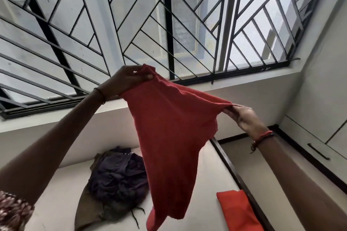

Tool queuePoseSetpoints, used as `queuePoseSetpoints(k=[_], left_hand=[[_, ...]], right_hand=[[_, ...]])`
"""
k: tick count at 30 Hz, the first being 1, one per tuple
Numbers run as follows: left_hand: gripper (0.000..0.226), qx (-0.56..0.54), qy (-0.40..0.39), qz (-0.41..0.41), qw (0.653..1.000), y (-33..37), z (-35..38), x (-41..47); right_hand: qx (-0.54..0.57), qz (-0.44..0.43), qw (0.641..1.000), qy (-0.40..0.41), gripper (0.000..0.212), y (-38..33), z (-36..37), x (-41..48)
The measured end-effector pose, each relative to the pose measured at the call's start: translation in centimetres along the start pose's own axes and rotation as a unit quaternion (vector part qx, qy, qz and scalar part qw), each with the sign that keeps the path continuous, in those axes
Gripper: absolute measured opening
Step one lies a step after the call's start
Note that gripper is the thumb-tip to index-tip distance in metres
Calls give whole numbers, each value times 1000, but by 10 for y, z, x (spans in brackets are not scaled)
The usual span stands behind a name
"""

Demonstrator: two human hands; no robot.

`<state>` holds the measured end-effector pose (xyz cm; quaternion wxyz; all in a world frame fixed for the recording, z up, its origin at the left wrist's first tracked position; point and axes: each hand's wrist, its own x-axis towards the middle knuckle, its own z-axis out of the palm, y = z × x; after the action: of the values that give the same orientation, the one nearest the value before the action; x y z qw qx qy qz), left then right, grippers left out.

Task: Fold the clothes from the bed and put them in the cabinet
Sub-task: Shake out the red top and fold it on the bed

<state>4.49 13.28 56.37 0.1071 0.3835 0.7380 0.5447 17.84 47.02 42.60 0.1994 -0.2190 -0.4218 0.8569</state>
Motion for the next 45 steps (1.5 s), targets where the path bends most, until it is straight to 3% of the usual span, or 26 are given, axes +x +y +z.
queuePoseSetpoints(k=[4, 6, 8, 12, 19, 24, 28, 31, 33, 36, 39, 41, 43, 45], left_hand=[[27, 129, 17, 3, 991, -28, 3, 24], [39, 274, 12, 11, 961, -49, 10, 39], [44, 331, 21, -3, 943, -71, 18, 54], [26, 331, 89, 25, 939, -98, 28, 80], [27, 341, 141, 88, 925, -94, 37, 92], [21, 435, 165, 180, 867, -127, 65, 27], [32, 393, 102, 218, 887, -200, 101, -61], [30, 380, 11, 161, 911, -268, 133, -147], [33, 353, -33, 88, 931, -311, 152, -208], [34, 307, -89, -15, 947, -367, 175, -294], [33, 258, -127, -125, 950, -406, 195, -365], [34, 237, -128, -196, 943, -424, 210, -402], [23, 220, -106, -270, 931, -444, 227, -438], [34, 149, -66, -364, 917, -460, 245, -478]], right_hand=[[-19, 18, 997, 68, 21, 29, -8, 30], [-45, 10, 993, 108, 25, 41, -8, 48], [-41, -2, 990, 135, 29, 50, -5, 65], [18, -35, 984, 175, 32, 40, 4, 100], [48, -113, 974, 189, 28, 8, 4, 133], [-33, -111, 975, 187, 34, 39, -32, 119], [-209, -67, 952, 214, 36, 119, -99, 86], [-332, -21, 918, 217, 31, 184, -141, 33], [-425, 3, 892, 154, 41, 234, -174, -6], [-552, 54, 830, 51, 50, 303, -232, -50], [-657, 99, 748, -5, 36, 340, -260, -98], [-696, 98, 710, -45, 22, 358, -274, -122], [-716, 104, 686, -81, 20, 370, -289, -128], [-732, 108, 661, -127, 16, 379, -296, -126]])
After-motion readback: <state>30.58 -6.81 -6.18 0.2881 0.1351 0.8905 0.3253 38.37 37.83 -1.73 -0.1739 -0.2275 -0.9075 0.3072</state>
